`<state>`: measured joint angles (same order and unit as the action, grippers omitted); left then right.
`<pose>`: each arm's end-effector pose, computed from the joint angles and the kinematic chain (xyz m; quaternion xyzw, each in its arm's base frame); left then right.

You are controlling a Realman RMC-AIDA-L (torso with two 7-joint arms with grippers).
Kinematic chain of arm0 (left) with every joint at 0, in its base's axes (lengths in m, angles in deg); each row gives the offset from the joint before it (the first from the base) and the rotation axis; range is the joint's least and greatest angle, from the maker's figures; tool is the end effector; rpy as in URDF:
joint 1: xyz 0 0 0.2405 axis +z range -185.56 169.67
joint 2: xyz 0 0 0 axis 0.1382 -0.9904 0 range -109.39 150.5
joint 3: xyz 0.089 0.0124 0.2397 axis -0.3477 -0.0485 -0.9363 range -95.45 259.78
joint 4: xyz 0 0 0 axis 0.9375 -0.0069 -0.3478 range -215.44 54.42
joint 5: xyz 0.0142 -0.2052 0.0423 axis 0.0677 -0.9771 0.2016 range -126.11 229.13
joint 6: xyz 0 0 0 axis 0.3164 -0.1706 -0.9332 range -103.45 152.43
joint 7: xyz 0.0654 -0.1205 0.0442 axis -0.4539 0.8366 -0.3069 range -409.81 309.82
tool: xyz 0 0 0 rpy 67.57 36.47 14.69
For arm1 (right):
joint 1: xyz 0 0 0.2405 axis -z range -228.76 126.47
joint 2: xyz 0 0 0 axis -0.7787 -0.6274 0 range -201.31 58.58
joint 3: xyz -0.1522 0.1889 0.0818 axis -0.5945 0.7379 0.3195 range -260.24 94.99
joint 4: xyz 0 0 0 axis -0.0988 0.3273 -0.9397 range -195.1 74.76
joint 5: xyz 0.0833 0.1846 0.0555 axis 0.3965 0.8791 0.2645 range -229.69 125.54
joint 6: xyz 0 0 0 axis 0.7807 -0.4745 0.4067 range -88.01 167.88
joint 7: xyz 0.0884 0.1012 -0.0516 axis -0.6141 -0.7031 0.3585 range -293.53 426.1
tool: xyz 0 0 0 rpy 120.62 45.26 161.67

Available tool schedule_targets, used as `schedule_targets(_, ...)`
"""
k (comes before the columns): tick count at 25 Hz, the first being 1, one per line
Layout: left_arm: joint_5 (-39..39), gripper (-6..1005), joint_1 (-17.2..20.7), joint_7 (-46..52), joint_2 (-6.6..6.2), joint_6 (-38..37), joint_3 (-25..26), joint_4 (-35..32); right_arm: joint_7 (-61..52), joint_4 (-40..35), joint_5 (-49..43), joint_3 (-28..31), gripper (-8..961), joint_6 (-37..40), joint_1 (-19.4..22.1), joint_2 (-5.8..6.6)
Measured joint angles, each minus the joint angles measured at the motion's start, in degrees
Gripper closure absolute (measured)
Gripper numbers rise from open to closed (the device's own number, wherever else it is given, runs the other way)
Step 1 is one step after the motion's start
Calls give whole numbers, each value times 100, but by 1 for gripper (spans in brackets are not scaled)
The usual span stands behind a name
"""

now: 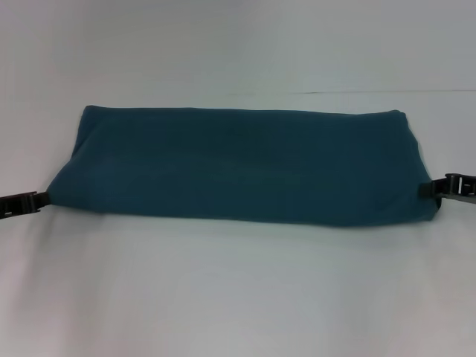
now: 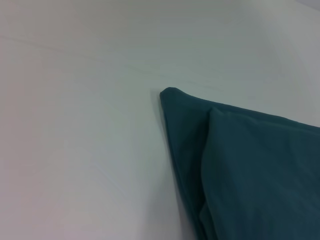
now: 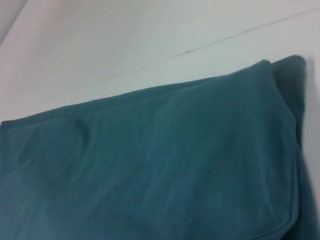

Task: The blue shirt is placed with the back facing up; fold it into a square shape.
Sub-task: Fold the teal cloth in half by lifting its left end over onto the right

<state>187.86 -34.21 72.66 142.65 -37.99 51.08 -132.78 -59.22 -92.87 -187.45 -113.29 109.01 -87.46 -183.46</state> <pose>-0.3526 0.3515 0.0548 -0.7401 -0.5531 -0.1259 0.3612 0.3287 0.3809 0.0457 -0.7622 0.5867 0.1357 0.2376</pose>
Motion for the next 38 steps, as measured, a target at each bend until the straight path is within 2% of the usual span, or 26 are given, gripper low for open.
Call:
schedule_targets(12, -20, 1001, 278, 70, 161, -369, 8, -449, -43, 14, 2, -145, 922, 60, -17, 138)
schedule_targets(19, -22, 1001, 418, 75, 174, -623, 77, -592, -61, 32, 1, -150, 904, 105, 178, 217)
schedule_targets(30, -22, 1000, 422, 75, 182, -717, 70, -573, -16, 3, 21, -86, 875, 115, 272, 188)
schedule_targets(38, -28, 978, 375, 74, 88, -1394, 418, -636, -3, -459, 67, -14, 854, 404, 461, 154)
